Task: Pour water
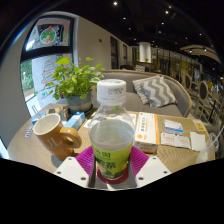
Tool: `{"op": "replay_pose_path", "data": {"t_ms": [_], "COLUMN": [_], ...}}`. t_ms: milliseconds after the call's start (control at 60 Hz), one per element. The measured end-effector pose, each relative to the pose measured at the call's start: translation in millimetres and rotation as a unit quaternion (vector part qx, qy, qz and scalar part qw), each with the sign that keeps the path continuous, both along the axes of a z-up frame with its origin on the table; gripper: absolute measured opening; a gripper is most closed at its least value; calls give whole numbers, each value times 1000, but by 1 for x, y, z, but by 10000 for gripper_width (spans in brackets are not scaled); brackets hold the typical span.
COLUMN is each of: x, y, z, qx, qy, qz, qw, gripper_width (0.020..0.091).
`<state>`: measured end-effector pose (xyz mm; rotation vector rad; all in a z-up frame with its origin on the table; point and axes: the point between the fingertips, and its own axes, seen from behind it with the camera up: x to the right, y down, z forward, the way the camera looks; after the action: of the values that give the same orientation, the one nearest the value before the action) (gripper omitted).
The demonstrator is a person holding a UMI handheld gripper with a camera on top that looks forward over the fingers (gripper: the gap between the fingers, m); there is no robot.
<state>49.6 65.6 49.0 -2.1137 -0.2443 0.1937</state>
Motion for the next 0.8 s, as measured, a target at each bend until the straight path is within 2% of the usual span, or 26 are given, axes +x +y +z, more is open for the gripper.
{"op": "replay_pose_path", "data": {"t_ms": [133,167,233,250,300,467,800], "x": [3,4,6,9,14,22,-4], "y": [-8,-10,-17,-18,-27,-75,-206], "z": [-4,-5,0,1,7,49,143], "qx": [-14,-27,-41,-42,-50,-67,-80], "qy": [-14,-11,-2,-2,-11,-38,-61], "qz": [-12,-19,-34,-42,-58,-104,-137], "qw": [1000,999,999,998,997,992,985], "gripper_width": [563,647,860,870,848,852,854]}}
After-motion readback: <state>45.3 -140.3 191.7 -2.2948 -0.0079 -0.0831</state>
